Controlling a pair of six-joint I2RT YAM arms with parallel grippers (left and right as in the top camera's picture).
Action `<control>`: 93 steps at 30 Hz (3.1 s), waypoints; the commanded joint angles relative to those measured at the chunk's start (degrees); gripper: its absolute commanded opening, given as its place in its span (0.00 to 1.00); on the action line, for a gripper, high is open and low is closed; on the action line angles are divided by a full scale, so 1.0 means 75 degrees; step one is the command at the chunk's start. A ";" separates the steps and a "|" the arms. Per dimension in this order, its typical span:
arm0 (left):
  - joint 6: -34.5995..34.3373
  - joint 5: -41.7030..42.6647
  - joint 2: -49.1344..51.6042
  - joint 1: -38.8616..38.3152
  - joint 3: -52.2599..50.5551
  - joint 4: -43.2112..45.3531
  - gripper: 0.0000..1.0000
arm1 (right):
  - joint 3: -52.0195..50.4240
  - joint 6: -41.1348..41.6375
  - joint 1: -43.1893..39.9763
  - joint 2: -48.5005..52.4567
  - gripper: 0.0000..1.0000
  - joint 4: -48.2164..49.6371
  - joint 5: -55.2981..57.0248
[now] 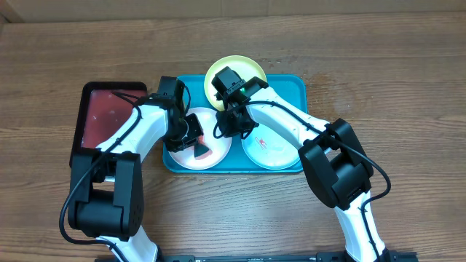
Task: Clean dirty plates on tray and stack at the side
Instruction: 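Regrasp the sponge with the left gripper and scrub the white plate, then lift the white plate with the right gripper and move it right of the tray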
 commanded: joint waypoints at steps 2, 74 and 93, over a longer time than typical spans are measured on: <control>0.0087 -0.2369 0.0082 0.0044 0.0152 -0.0015 0.04 | 0.0117 0.0023 -0.0087 0.0009 0.08 -0.0032 0.0152; 0.0889 -0.3182 0.1411 -0.0143 0.1725 -0.1935 0.04 | 0.0117 0.0052 -0.0087 0.0009 0.04 0.0087 -0.0012; 0.0032 -0.2745 0.0061 0.1244 0.4275 -0.3491 0.04 | 0.0836 -0.0388 0.0163 -0.0527 0.04 -0.0154 0.0096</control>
